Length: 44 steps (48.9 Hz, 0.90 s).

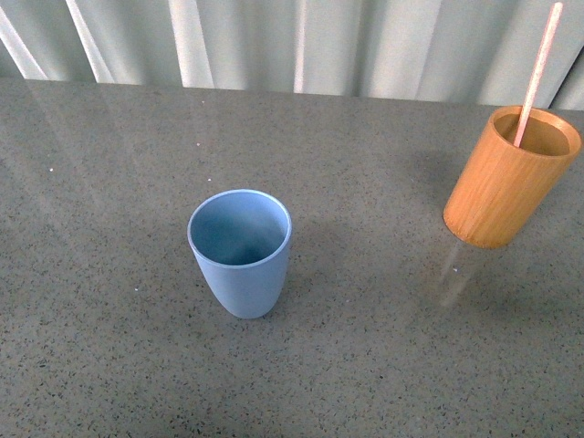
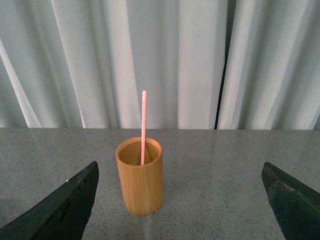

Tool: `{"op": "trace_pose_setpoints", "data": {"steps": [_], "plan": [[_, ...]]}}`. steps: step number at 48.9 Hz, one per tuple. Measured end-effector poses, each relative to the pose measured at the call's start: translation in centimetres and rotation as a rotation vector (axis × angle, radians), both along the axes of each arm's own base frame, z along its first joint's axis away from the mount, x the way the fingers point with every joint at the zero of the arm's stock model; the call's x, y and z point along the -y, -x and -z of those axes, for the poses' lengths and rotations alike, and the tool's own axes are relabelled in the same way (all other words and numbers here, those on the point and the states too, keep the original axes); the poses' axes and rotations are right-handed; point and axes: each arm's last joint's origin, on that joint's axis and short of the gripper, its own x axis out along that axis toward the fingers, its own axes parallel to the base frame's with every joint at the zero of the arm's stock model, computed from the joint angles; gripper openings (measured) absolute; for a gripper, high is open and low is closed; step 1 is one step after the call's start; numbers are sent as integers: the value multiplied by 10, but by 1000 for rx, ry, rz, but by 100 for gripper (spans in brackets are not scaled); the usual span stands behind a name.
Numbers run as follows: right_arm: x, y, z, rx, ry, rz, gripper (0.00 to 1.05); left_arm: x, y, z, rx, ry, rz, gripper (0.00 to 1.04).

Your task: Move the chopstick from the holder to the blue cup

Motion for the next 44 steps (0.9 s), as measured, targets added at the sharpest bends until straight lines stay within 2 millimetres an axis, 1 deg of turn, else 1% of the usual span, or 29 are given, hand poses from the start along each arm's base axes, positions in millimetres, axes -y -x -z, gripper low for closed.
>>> {"op": "trace_pose_setpoints", "data": {"steps": [1,2,6,7,9,11,13,20,26,34,44], "plan": [[0,0,0,0,0,0,95,0,0,0,0,0,0,73],[0,0,0,0,0,0,95,0,0,0,0,0,0,76],[0,0,0,0,0,0,95,0,0,0,0,0,0,90],[0,0,0,0,0,0,95,0,0,0,0,0,0,92],[1,-1,1,-66,-47,59,95,0,0,0,0,0,0,100],[2,-6,2,-127,-99,101,95,0,0,0,0,0,-1,98],[3,-11,2,-145,-118,107,95,0,0,0,0,0,0,97],[7,-34,-2,-148,-143,89,95,0,0,0,0,0,0,98],[8,-57,-4,-152,-134,62,95,0,0,0,1,0,0,98],[6,-86,2,-170,-103,37,95,0,0,0,0,0,0,98],[3,-128,9,-216,-54,1,95,0,0,0,0,0,0,98]]}}
